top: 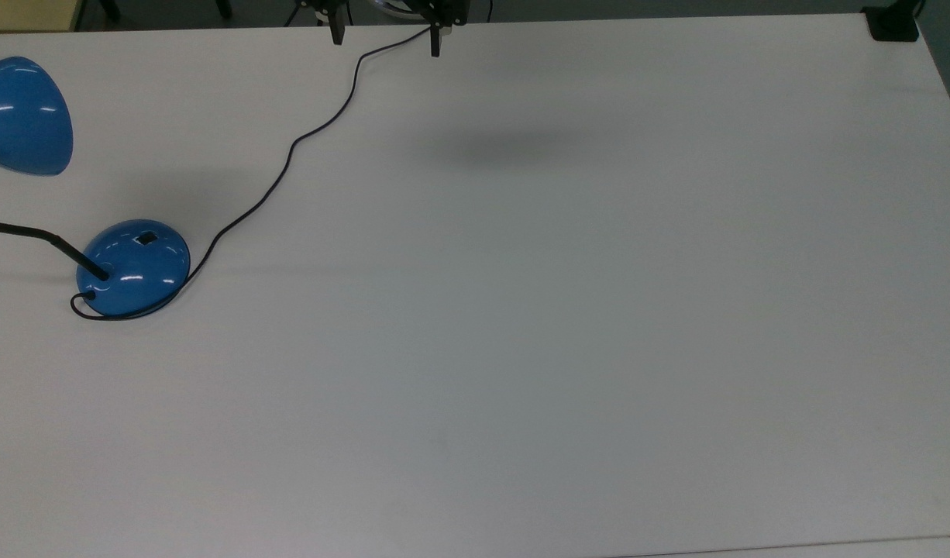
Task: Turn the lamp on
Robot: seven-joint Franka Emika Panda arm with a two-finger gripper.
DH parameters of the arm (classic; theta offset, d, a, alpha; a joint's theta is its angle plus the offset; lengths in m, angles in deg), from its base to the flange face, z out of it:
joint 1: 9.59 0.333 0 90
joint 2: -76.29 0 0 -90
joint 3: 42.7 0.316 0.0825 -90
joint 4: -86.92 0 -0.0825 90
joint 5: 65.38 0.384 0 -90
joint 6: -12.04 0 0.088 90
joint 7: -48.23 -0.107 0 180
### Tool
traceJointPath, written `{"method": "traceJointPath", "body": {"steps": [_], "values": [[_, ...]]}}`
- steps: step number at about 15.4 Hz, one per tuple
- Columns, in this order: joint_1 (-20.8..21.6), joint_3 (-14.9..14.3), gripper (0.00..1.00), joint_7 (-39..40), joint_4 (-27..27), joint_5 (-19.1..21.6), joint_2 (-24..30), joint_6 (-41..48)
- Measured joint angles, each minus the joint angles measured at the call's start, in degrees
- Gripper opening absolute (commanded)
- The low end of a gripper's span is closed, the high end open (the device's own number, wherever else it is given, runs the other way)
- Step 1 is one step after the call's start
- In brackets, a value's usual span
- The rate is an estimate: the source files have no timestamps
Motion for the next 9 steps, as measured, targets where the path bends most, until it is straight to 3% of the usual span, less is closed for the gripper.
{"method": "traceJointPath", "body": {"steps": [3, 6, 9], "values": [[-1.0, -0.3, 1.0, 9.8, 0.9, -0.1, 0.1, 1.6], [-3.8, -0.5, 1.0, 12.4, 1.5, -2.5, 0.2, 3.6], [-7.0, -0.7, 0.7, 14.1, 4.1, -5.7, 1.5, 4.3]]}}
